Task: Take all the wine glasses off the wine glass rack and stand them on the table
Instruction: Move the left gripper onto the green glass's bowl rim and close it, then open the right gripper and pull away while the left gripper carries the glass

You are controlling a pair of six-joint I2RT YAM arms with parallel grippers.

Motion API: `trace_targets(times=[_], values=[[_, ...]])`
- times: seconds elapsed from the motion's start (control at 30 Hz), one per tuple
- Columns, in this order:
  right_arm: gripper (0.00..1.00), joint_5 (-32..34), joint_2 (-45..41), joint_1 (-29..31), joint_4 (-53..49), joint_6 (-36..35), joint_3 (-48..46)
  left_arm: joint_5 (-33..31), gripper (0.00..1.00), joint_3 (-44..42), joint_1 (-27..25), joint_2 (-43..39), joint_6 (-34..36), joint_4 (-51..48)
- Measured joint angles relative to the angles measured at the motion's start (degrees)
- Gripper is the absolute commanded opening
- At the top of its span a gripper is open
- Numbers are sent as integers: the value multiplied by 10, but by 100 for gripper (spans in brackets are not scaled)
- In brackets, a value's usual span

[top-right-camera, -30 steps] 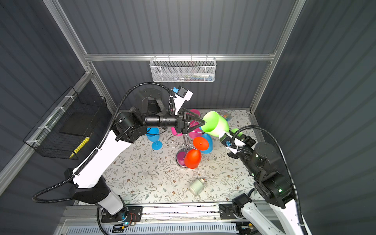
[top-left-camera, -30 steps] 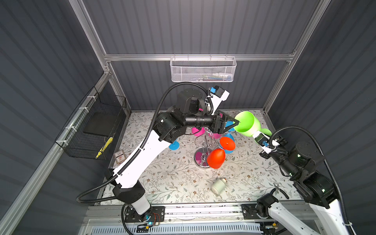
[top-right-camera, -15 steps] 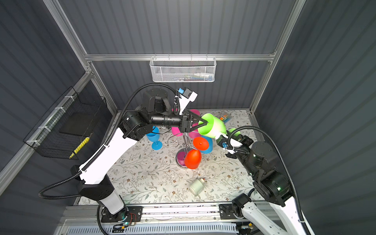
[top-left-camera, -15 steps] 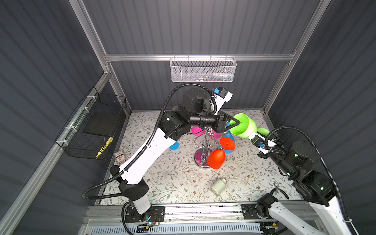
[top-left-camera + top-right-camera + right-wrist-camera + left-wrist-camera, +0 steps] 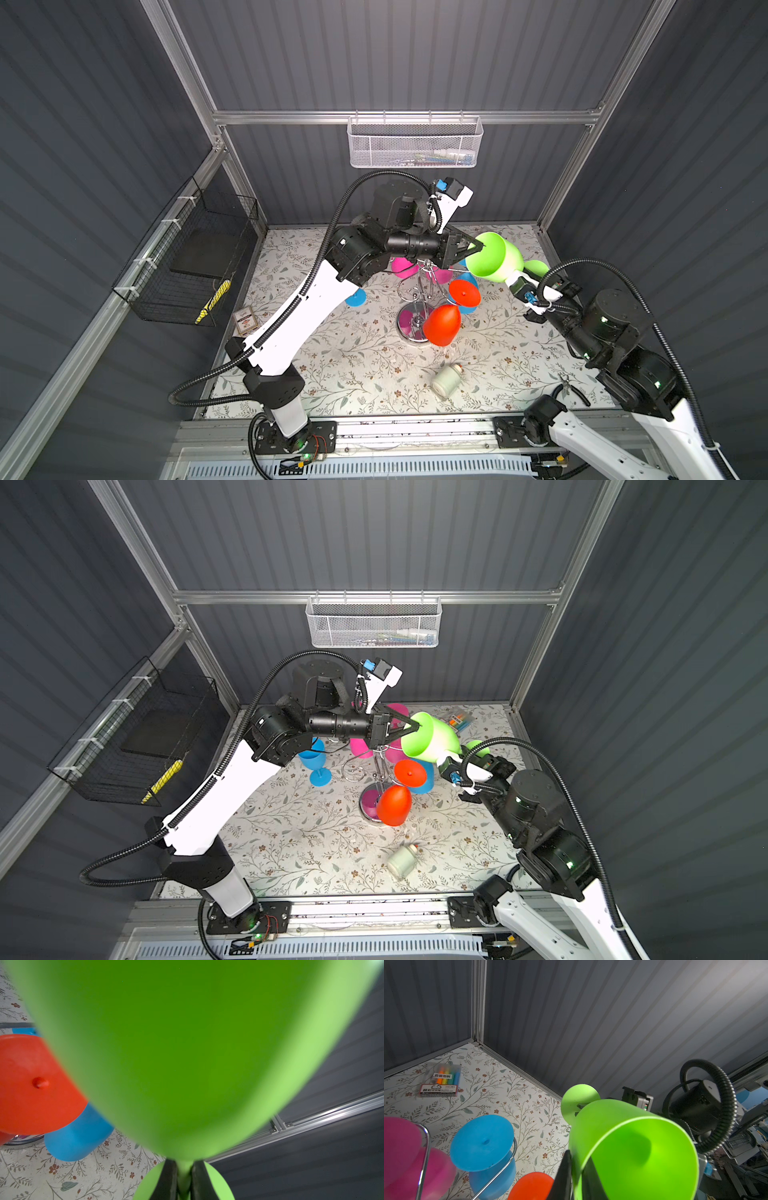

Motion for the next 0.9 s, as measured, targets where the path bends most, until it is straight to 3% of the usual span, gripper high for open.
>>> trace_targets(times=[0.2,0.27,0.3,0.37,0.67,0.9], values=[[1,12,2,8,0,-5,0,-14,0,0,0,1,3,-8],[26,16,3,11,0,-4,0,-17,0,0,0,1,3,-8],[46,16,3,12,2,-3,0,-17,0,-1,0,1,3,-8],[98,18,3,16,9,-7,0,-17,0,-7,0,0,2,-6],[99,28,-21,18,54,10,-33,-58,0,-112,0,-61,-4,82],[99,22,-66,18,87,73,-39,-169,0,-196,0,-152,19,185]])
